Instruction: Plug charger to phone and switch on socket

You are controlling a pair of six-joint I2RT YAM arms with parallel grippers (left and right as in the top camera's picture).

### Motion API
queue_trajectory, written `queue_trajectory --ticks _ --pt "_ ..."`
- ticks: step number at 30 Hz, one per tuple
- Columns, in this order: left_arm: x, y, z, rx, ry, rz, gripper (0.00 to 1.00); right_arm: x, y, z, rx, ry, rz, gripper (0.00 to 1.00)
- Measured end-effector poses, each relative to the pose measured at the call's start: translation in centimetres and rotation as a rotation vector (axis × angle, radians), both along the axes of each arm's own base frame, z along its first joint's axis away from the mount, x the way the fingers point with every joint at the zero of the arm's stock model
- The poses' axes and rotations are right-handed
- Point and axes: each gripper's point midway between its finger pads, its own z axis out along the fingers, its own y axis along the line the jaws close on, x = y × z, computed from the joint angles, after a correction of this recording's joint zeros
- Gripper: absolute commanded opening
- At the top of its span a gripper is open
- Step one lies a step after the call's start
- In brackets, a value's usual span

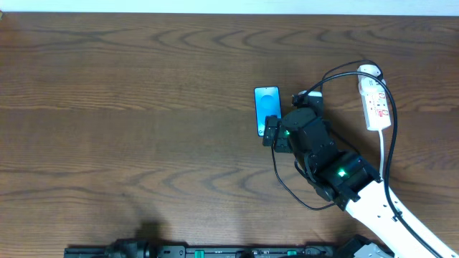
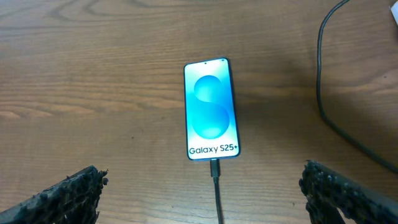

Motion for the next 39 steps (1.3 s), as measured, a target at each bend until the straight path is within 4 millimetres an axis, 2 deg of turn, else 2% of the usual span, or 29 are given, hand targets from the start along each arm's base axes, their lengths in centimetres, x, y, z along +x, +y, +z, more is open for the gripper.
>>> queue_trajectory --ticks 22,29,33,35,36,37,38,39 --pt "0.1 0.4 0.1 0.004 -0.001 -0.018 0.98 -0.1 -0.1 -0.1 -0.004 0.006 0.000 0.99" --pt "1.1 0.5 3.4 0.007 -0.149 -0.014 0.98 -0.2 -0.1 -0.2 -0.008 0.011 0.000 0.99" --pt "3.1 0.4 4.1 0.006 -0.173 -0.020 0.98 -0.1 0.0 -0.1 -0.002 0.004 0.000 0.99" --pt "4.8 0.1 4.2 0.003 -0.181 -0.038 0.98 0.0 0.0 0.0 0.001 -0.001 0.000 0.91" --pt "5.4 0.0 4.2 0.002 -0.185 -0.045 0.98 0.0 0.0 0.0 0.003 0.000 -0.002 0.81" --pt "6.8 -0.3 4.2 -0.001 -0.187 -0.062 0.98 0.0 0.0 0.0 0.002 -0.001 -0.001 0.71" --pt "7.8 -0.4 4.1 -0.003 -0.188 -0.073 0.98 0.0 0.0 0.0 0.000 0.000 -0.001 0.53" --pt "9.3 -0.7 3.7 -0.006 -0.185 -0.090 0.98 0.0 -0.1 -0.1 0.005 0.005 -0.007 0.42"
